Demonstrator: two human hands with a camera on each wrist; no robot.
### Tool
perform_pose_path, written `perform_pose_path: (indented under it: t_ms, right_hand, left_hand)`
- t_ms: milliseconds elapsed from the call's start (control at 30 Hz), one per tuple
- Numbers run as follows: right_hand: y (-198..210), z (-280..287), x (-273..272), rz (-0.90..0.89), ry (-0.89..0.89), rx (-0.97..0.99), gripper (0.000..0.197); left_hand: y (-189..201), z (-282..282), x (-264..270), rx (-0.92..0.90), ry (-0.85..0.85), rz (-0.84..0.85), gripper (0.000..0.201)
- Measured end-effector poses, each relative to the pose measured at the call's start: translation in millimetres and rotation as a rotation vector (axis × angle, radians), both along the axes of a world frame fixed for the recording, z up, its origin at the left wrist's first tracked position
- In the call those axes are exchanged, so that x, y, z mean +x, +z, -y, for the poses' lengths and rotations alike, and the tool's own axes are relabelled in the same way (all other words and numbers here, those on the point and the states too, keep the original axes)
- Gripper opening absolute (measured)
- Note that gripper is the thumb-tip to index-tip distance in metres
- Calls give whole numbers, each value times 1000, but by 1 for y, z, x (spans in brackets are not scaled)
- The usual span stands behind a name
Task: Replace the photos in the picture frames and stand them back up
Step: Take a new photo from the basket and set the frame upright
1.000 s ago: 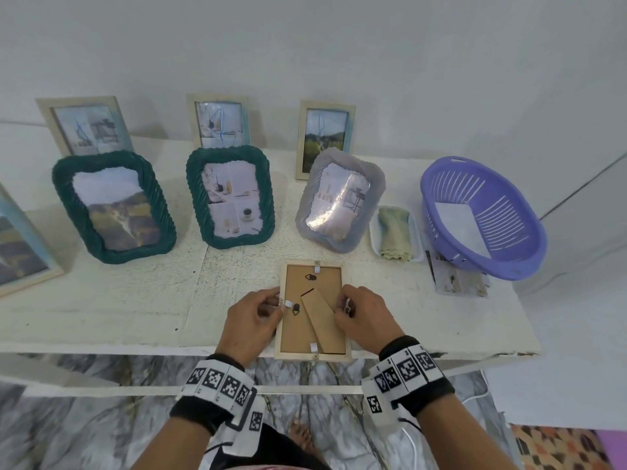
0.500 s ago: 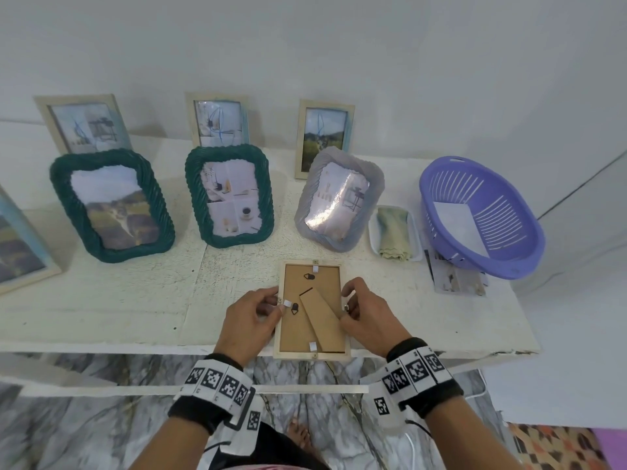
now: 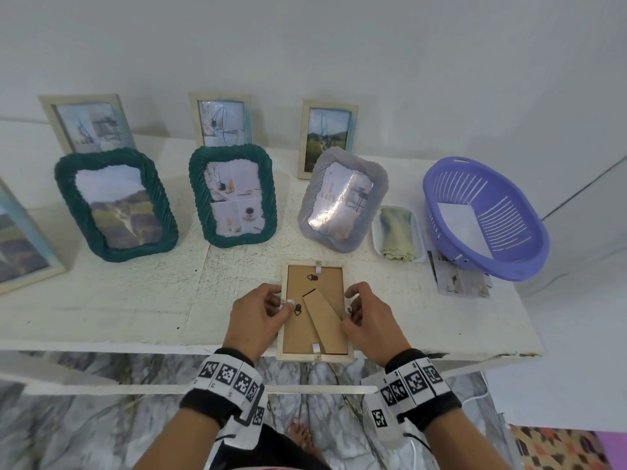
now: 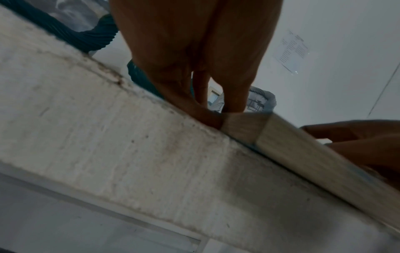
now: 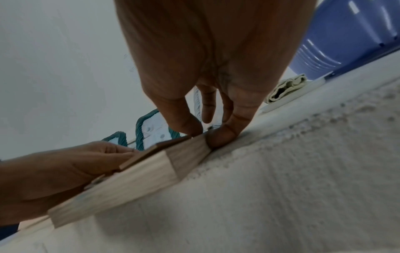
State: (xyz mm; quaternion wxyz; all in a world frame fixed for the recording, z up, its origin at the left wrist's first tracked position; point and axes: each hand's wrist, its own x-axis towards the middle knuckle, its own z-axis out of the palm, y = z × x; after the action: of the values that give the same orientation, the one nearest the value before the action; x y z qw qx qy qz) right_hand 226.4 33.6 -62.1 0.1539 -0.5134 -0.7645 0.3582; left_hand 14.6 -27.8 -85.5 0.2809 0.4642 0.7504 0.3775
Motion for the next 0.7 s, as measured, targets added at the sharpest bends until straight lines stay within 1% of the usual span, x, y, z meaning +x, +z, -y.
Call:
perform_pose_path:
  t_ms: [267,333,433,467,533,633,700]
  right_hand:
    - [-2,-1,0,4,31,22,38]
    - [-1,0,0,-1,33,17,42]
    - [6,-3,1,-6,40,-15,49]
    - [9,-6,1,-4,47,-27,49]
    - [14,-16,-1,38,64,-12,42]
    - [18,-30,-13,183,46,176,30]
    - [21,-38,-27,235,48,261,30]
  left_hand:
    - [6,-9,11,-83,55,-221,26]
    - [8,-13,13,-106,83,-234,25]
    - [8,-14,13,-112,87,-210,21]
    - [8,-13,12,-97,83,-190,19]
    - [5,-9,9,-57,66,-135,18]
    - [3,-3,3,-2,37,-38,16]
    - [2,1,1,31,27,34,16]
